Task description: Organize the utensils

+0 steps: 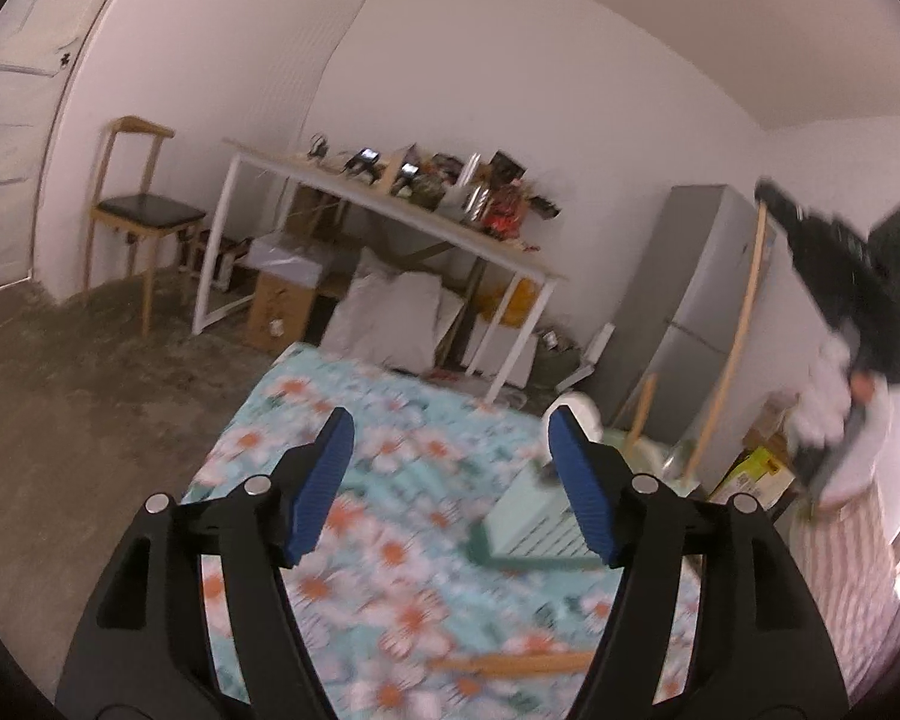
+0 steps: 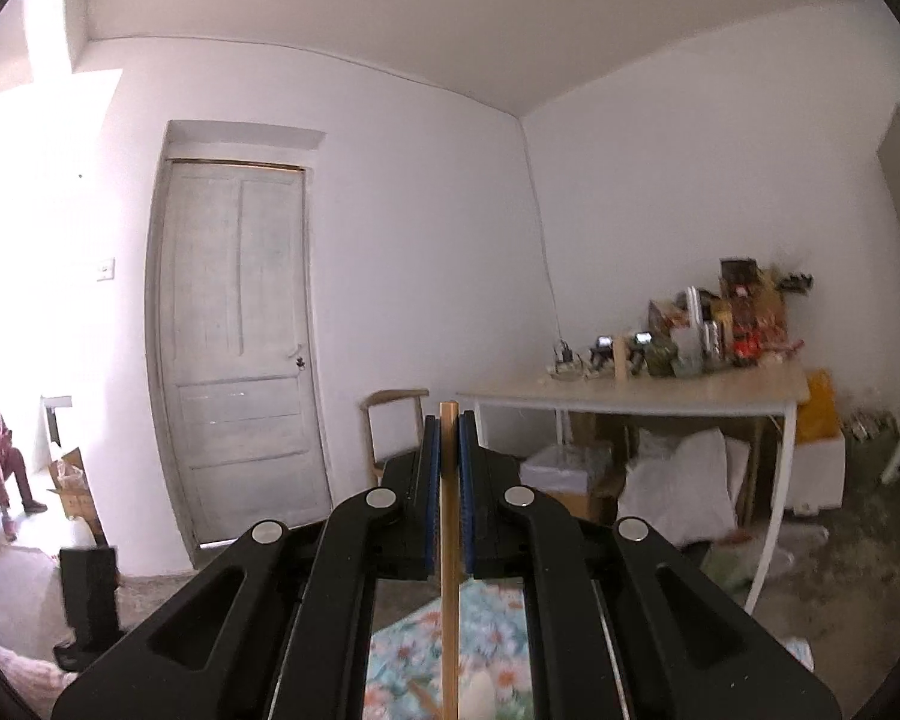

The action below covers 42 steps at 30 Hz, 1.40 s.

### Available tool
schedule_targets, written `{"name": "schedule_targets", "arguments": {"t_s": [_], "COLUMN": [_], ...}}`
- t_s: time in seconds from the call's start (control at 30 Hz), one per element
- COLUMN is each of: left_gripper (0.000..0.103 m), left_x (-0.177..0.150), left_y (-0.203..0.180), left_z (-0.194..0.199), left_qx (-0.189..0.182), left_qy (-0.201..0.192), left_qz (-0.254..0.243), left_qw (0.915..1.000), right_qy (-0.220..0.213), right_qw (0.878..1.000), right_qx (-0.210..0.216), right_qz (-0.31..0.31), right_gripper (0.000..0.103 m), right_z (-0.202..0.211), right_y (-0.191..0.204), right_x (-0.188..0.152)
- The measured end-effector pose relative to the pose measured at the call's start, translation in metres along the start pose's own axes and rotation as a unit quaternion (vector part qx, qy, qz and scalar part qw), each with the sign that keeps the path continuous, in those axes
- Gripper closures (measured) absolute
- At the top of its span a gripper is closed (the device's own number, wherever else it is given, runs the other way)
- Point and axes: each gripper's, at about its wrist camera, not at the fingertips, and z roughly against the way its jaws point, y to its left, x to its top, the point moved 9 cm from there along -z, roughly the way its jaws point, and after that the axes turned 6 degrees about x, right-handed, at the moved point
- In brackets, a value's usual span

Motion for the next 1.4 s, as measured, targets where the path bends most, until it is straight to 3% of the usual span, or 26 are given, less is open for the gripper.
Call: {"name": "schedule_targets", "arguments": {"t_s": [0.3, 0.4, 0.47, 0.5, 0.53, 0.6, 0.77, 0.9, 1.0, 1.07, 1.17, 1.23, 1.3, 1.33, 1.37, 1.4], "left_gripper": [0.039, 0.039, 0.039, 0.039, 0.039, 0.039, 0.039, 0.039, 0.039, 0.039, 0.039, 0.039, 0.039, 0.039, 0.039, 0.039], "left_x": [-0.030, -0.032, -0.032, -0.032, -0.031, -0.029, -0.030, -0.031, -0.032, -0.032, -0.032, -0.032, -0.033, -0.032, -0.032, -0.031], "left_y": [0.049, 0.053, 0.055, 0.056, 0.057, 0.057, 0.055, 0.057, 0.059, 0.061, 0.062, 0.062, 0.063, 0.062, 0.063, 0.064], "left_z": [0.005, 0.008, 0.010, 0.011, 0.011, 0.014, 0.018, 0.021, 0.024, 0.026, 0.028, 0.027, 0.028, 0.028, 0.029, 0.030], "left_qx": [0.033, 0.039, 0.041, 0.042, 0.044, 0.044, 0.049, 0.050, 0.050, 0.050, 0.050, 0.050, 0.051, 0.050, 0.050, 0.050], "left_qy": [0.033, 0.032, 0.030, 0.029, 0.029, 0.027, 0.023, 0.021, 0.019, 0.019, 0.019, 0.019, 0.018, 0.018, 0.018, 0.017], "left_qz": [0.019, 0.025, 0.030, 0.032, 0.033, 0.034, 0.030, 0.035, 0.041, 0.044, 0.045, 0.043, 0.043, 0.045, 0.046, 0.048], "left_qw": [0.9987, 0.9984, 0.9983, 0.9982, 0.9981, 0.9981, 0.9981, 0.9979, 0.9977, 0.9976, 0.9976, 0.9976, 0.9976, 0.9975, 0.9975, 0.9975], "right_qy": [0.051, 0.115, 0.148, 0.156, 0.159, 0.155, 0.156, 0.191, 0.261, 0.324, 0.429, 0.471, 0.505, 0.514, 0.498, 0.501], "right_qw": [0.996, 0.989, 0.982, 0.980, 0.980, 0.982, 0.984, 0.981, 0.956, 0.921, 0.867, 0.842, 0.830, 0.830, 0.845, 0.844], "right_qx": [-0.037, -0.038, -0.052, -0.056, -0.059, -0.062, -0.067, -0.006, 0.093, 0.155, 0.188, 0.202, 0.192, 0.179, 0.170, 0.167], "right_qz": [0.065, 0.089, 0.106, 0.108, 0.105, 0.092, 0.056, -0.016, -0.093, -0.153, -0.169, -0.171, -0.142, -0.118, -0.095, -0.090], "right_gripper": [0.097, 0.096, 0.089, 0.077, 0.065, 0.058, 0.055, 0.055, 0.055, 0.055, 0.055, 0.055, 0.058, 0.066, 0.069, 0.077], "right_z": [-0.046, -0.057, -0.057, -0.055, -0.049, -0.031, 0.009, 0.038, 0.053, 0.061, 0.079, 0.093, 0.104, 0.107, 0.110, 0.113], "right_y": [-0.009, -0.007, -0.007, -0.007, -0.008, -0.008, -0.005, 0.018, 0.061, 0.097, 0.148, 0.176, 0.195, 0.200, 0.204, 0.207], "right_x": [-0.038, -0.080, -0.100, -0.104, -0.108, -0.108, -0.099, -0.118, -0.166, -0.216, -0.300, -0.340, -0.370, -0.380, -0.379, -0.381]}}
